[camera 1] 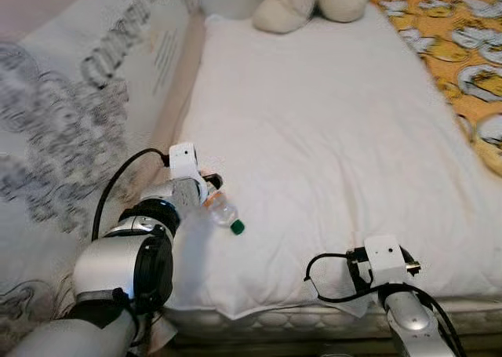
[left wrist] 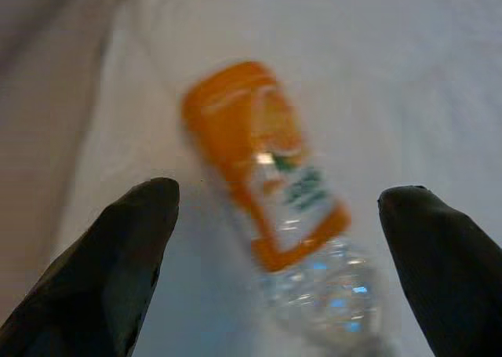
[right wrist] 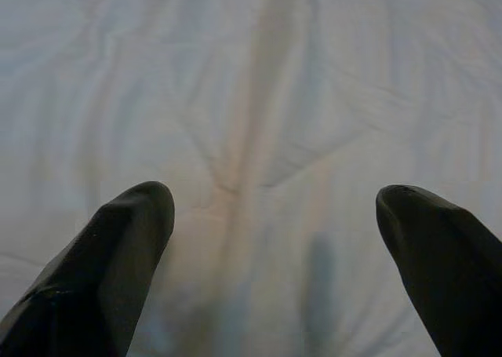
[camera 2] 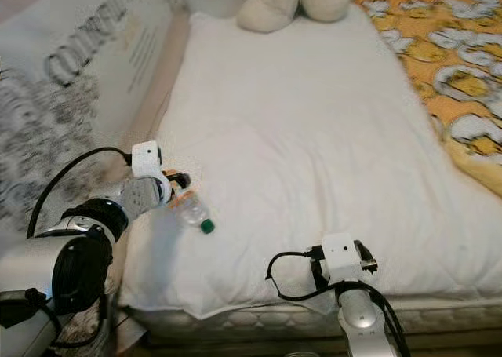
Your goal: Clean up the room
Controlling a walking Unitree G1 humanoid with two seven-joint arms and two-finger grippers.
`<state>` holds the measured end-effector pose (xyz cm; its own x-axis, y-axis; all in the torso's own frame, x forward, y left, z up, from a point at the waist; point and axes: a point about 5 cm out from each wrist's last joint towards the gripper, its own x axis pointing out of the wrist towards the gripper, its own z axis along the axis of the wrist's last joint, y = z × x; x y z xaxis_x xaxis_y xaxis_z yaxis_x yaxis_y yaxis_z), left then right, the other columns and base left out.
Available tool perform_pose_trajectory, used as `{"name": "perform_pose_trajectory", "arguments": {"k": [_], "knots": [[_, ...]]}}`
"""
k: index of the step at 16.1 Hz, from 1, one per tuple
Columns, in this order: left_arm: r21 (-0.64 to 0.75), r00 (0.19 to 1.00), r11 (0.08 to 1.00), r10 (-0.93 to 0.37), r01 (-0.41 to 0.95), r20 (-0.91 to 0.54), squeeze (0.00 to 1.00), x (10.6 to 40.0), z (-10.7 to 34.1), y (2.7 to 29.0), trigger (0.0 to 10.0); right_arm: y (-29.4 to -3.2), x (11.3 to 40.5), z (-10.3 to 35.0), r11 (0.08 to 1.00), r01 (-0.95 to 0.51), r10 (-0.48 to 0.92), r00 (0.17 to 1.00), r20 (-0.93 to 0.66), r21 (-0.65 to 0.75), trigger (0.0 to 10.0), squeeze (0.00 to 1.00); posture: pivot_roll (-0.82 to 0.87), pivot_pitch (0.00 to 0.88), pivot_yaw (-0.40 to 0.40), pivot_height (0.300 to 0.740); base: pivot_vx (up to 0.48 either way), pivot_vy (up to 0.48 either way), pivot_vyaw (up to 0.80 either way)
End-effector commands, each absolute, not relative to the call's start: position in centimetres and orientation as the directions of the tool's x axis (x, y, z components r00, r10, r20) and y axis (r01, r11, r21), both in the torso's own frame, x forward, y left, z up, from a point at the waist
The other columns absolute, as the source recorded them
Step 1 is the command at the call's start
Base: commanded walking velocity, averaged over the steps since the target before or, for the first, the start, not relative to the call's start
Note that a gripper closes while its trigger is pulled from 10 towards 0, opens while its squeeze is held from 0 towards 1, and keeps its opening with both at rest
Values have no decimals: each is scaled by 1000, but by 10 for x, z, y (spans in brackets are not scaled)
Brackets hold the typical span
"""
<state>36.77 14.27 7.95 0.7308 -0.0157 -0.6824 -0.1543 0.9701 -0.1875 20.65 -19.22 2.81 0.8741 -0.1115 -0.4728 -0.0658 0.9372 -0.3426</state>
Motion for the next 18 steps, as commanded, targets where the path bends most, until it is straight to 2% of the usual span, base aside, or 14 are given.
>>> {"name": "perform_pose_trajectory", "arguments": {"k": [1, 4, 5, 6, 7, 11, 15, 18], "knots": [[-153, 723, 976, 8, -157, -691, 0, 366, 76, 144, 10000, -186, 207, 31, 938, -82, -93, 878, -470, -337, 10000, 24, -276, 0, 161, 736, 0, 0, 0], [-139, 700, 978, 9, -155, -714, 0, 360, 67, 134, 10000, -184, 208, 32, 938, -79, -93, 880, -466, -337, 10000, 24, -283, 0, 171, 736, 0, 0, 0], [-169, 697, 974, -17, -151, -717, 0, 359, 67, 127, 10000, -183, 212, 43, 943, -56, -86, 912, -402, -329, 10000, 24, -289, 0, 175, 736, 0, 0, 0], [-190, 695, 971, -36, -146, -718, 0, 359, 67, 121, 10000, -168, 216, 59, 964, -98, 16, 950, -312, -247, 10000, 16, -295, 0, 176, 736, 0, 0, 0], [-198, 692, 969, -42, -148, -720, 0, 358, 66, 120, 10000, -164, 215, 61, 963, -123, 45, 952, -304, -242, 10000, 8, -303, 0, 176, 736, 0, 0, 0], [-247, 682, 952, -58, -183, -729, 0, 355, 63, 107, 10000, -151, 202, 61, 948, -271, 201, 918, -342, -169, 10000, 0, -338, 0, 166, 736, 0, 0, 0], [-306, 682, 927, -81, -216, -727, 0, 355, 65, 96, 10000, -157, 195, 65, 943, -295, 224, 906, -359, -154, 10000, 0, -379, 0, 163, 736, 0, 0, 0], [-290, 674, 928, -59, -236, -736, 0, 352, 60, 93, 10000, -152, 189, 67, 936, -322, 252, 895, -369, -142, 10000, 0, -402, 15, 152, 736, 0, 0, 0]]}}
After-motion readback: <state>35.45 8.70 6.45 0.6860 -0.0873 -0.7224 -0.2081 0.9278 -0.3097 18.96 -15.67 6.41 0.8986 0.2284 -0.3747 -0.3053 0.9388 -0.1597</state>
